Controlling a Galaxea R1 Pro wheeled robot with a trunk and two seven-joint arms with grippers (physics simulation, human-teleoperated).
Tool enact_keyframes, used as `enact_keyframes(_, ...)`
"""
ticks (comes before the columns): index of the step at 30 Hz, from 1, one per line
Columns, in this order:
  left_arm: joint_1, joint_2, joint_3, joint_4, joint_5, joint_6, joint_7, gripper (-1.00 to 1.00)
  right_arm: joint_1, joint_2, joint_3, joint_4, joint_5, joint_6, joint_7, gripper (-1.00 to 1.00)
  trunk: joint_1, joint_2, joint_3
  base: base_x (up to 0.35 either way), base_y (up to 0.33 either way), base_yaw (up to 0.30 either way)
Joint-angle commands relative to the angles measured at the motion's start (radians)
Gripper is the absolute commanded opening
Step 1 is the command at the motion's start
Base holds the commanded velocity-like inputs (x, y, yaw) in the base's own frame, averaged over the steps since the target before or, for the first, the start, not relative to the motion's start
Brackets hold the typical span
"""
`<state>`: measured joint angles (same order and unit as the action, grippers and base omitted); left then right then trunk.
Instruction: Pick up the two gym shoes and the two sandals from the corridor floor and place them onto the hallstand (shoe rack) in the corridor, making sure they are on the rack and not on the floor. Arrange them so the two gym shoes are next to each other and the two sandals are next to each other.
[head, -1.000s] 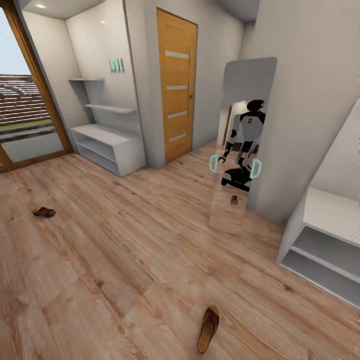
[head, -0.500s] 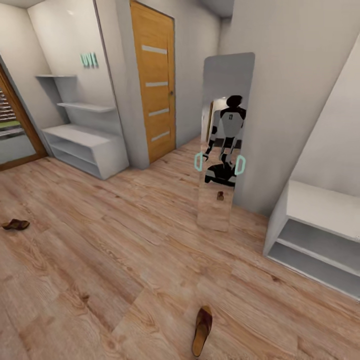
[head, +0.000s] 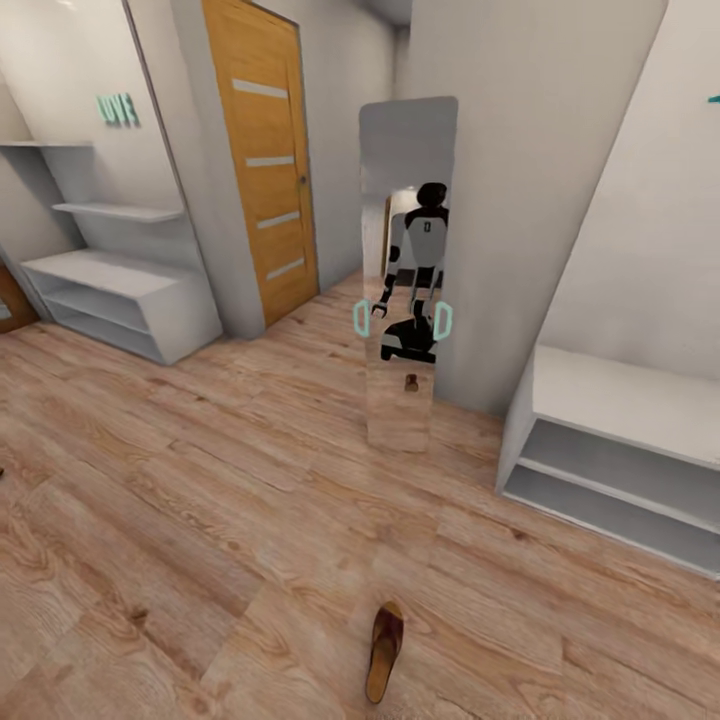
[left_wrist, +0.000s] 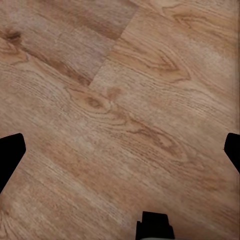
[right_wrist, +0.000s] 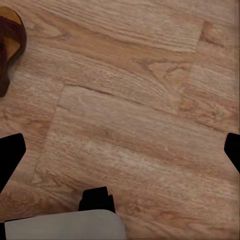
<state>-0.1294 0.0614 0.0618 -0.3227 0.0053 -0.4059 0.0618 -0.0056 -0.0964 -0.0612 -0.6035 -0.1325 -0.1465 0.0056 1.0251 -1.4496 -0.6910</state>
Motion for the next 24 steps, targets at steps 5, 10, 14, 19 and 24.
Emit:
enact_keyframes(5,0.002,0.001,0.001,0.001,0.000,-0.033,0.001,1.00,-0.001,0.000,0.002,0.001,-0.011,-0.004,0.001,1.00,0.000,0.000,-0.006,0.000,0.000,-0.231)
enact_keyframes(10,0.002,0.000,-0.001,0.027,-0.002,-0.082,0.001,1.00,-0.001,0.000,0.002,0.001,-0.010,-0.003,0.001,1.00,0.000,0.000,-0.011,0.000,0.000,-0.232)
enact_keyframes(14,0.002,-0.001,-0.001,0.039,-0.002,-0.089,0.001,1.00,-0.001,0.000,0.002,0.001,-0.010,-0.004,0.001,1.00,0.000,0.000,-0.015,0.000,0.000,-0.232)
enact_keyframes(19,0.002,-0.002,-0.001,0.042,-0.002,-0.092,0.001,1.00,-0.001,0.000,0.002,0.001,-0.010,-0.003,0.001,1.00,0.000,0.000,-0.020,0.000,0.000,-0.232)
enact_keyframes(24,0.002,-0.003,-0.002,0.043,-0.005,-0.092,0.001,1.00,-0.001,0.000,0.002,0.000,-0.011,-0.003,0.001,1.00,0.000,0.000,-0.025,0.000,0.000,-0.232)
